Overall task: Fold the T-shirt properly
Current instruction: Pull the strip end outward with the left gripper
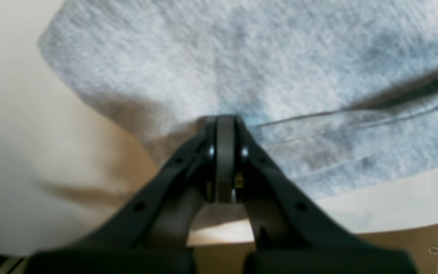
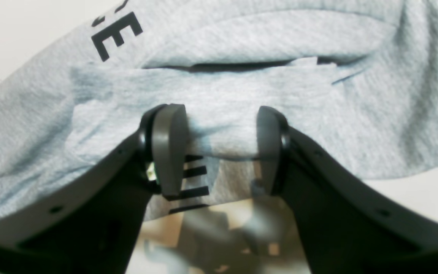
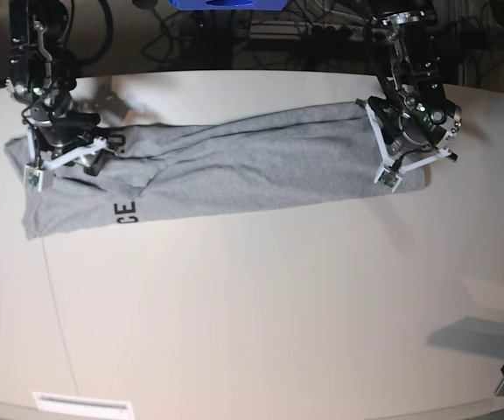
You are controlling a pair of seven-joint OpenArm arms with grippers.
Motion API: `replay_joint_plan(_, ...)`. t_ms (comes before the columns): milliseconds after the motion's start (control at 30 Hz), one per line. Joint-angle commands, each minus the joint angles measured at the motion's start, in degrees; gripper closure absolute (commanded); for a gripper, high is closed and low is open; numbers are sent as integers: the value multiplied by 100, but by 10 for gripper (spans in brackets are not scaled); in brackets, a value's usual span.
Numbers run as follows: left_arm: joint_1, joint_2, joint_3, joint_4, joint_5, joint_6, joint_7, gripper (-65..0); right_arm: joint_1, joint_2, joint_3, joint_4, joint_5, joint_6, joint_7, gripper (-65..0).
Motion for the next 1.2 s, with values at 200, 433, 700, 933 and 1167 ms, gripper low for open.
replay_joint_plan(200, -35, -26, 9, 157, 22, -6, -29, 0, 13, 52, 15, 90, -6, 25, 107, -292)
replay_joint_plan(433, 115, -26, 9, 157, 14, -6, -21, 0, 4, 52, 15, 90, -6, 25, 107, -292)
replay_joint_plan(700, 238, 1, 9, 201, 14, -6, 28, 0, 4, 43, 15, 90, -6, 25, 107, -292)
replay_joint_plan(933, 440, 1, 9, 403, 5, -6, 28, 0, 4, 43, 15, 90, -6, 25, 107, -292)
replay_joint_plan(1167, 660, 1, 9, 412, 5, -6, 28, 0, 13, 43, 15, 90, -6, 25, 107, -292)
